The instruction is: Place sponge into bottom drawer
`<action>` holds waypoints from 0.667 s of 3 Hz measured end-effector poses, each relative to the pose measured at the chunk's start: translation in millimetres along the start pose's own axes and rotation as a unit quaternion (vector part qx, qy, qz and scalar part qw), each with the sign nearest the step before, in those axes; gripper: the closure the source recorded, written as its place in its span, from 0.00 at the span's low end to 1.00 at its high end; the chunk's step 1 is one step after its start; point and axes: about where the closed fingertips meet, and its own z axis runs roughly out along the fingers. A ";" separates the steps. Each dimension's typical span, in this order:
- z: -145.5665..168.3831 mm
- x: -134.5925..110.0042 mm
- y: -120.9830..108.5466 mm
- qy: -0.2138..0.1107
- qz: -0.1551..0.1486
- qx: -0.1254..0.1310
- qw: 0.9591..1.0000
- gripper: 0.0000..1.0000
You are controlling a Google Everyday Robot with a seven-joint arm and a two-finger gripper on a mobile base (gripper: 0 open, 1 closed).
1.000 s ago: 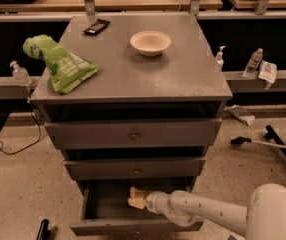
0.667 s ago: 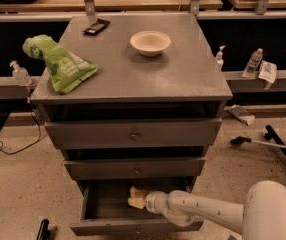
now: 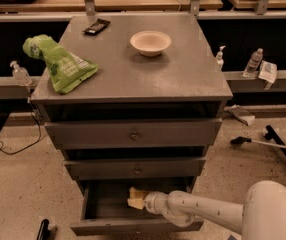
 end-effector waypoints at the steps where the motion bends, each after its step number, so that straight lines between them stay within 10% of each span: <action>1: 0.9 0.4 1.2 0.000 0.000 -0.001 1.000 0.17; 2: 2.0 0.9 2.8 0.001 0.000 -0.002 1.000 0.00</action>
Offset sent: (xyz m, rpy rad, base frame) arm -0.0004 0.0013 -0.0003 0.0009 0.0008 0.0016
